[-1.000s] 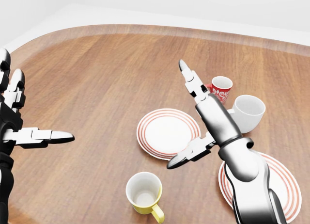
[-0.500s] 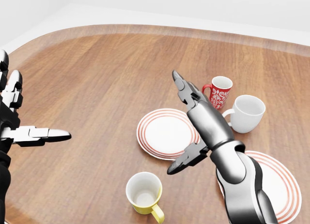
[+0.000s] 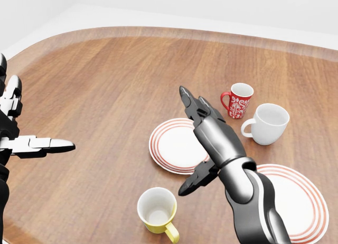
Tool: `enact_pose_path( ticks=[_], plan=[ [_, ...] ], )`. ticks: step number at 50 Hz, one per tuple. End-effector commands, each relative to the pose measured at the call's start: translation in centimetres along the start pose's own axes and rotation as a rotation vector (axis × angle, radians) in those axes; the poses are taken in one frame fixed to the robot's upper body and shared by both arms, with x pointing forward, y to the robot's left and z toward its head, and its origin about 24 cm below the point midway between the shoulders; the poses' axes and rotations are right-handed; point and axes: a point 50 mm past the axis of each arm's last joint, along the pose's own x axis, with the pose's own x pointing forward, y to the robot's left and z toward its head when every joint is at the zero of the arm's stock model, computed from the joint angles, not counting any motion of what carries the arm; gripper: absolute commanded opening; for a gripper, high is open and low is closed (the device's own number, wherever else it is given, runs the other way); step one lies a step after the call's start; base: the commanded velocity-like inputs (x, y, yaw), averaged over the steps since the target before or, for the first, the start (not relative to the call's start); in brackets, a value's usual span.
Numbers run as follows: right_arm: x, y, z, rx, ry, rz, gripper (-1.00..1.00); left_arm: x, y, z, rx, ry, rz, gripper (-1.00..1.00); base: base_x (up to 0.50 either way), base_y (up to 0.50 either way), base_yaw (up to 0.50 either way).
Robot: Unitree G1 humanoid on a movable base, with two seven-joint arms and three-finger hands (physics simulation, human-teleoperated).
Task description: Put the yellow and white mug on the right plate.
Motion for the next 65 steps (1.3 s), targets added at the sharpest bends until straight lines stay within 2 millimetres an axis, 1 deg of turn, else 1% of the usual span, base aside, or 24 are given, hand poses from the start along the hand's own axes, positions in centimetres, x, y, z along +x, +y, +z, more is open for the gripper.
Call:
enact_pose_path(
  ticks=[1,12,16,19,39,46,58,65],
  plan=[
    [0.5,0.9,0.1,-0.019,0.012,0.019,1.0,0.0,0.1,0.1,0.0,-0.002,0.001,1.0,0.0,0.0,0.0],
    [0.8,1.8,-0.3,-0.042,0.04,0.033,1.0,0.1,0.1,0.2,-0.001,-0.009,0.002,1.0,0.0,0.0,0.0],
    [0.7,1.9,0.0,-0.055,0.033,0.035,1.0,0.0,0.1,0.2,-0.001,-0.009,0.001,1.0,0.0,0.0,0.0],
    [0.8,2.2,-0.2,-0.057,0.043,0.036,1.0,0.1,0.1,0.2,-0.002,-0.007,0.001,1.0,0.0,0.0,0.0],
    [0.7,3.1,0.2,-0.078,0.038,0.054,1.0,0.1,0.2,0.1,-0.003,-0.004,0.002,1.0,0.0,0.0,0.0],
    [0.4,3.6,0.4,-0.086,0.036,0.061,1.0,0.1,0.1,0.0,-0.002,0.0,0.001,1.0,0.0,0.0,0.0],
    [-0.4,5.4,0.3,-0.103,0.049,0.086,1.0,0.2,0.2,0.1,-0.004,-0.003,0.004,1.0,0.0,0.0,0.0],
    [-0.7,5.7,0.3,-0.11,0.053,0.093,1.0,0.1,0.2,0.0,-0.002,-0.001,0.003,1.0,0.0,0.0,0.0]
  ],
)
